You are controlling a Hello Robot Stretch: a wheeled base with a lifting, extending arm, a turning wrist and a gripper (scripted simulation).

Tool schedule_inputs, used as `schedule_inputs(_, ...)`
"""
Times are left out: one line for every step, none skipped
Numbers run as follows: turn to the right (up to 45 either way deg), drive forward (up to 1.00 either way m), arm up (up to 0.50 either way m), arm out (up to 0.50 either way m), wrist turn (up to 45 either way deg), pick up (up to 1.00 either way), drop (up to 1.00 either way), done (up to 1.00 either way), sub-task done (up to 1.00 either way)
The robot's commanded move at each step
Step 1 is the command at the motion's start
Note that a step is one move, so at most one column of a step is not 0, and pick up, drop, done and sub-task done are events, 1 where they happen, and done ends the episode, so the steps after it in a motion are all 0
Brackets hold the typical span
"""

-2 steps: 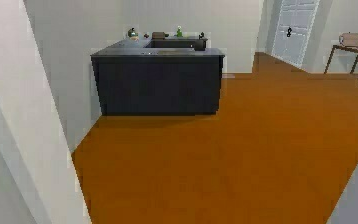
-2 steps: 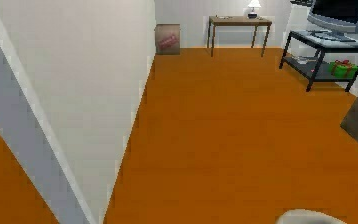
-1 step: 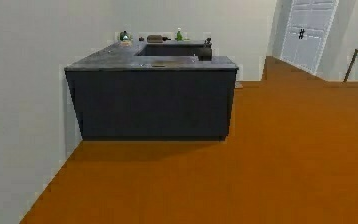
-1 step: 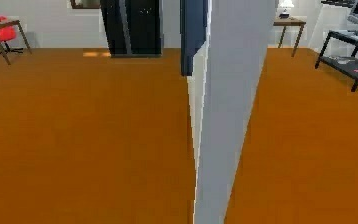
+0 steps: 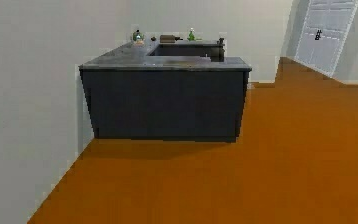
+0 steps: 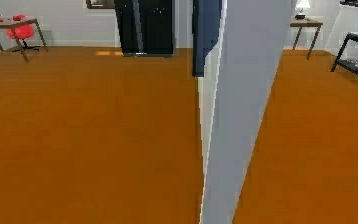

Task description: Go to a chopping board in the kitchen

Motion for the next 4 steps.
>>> schedule_inputs(0.0, 1.0, 0.0, 0.0, 0.0, 0.0, 0.0, 0.0, 0.0)
schedule_inputs(-3.0, 0.0, 0.0, 0.0, 0.0, 0.0, 0.0, 0.0, 0.0)
schedule_inputs(0.0, 0.45, 0.0, 0.0, 0.0, 0.0, 0.0, 0.0, 0.0)
schedule_inputs(0.0, 0.0, 0.0, 0.0, 0.0, 0.0, 0.0, 1.0, 0.0)
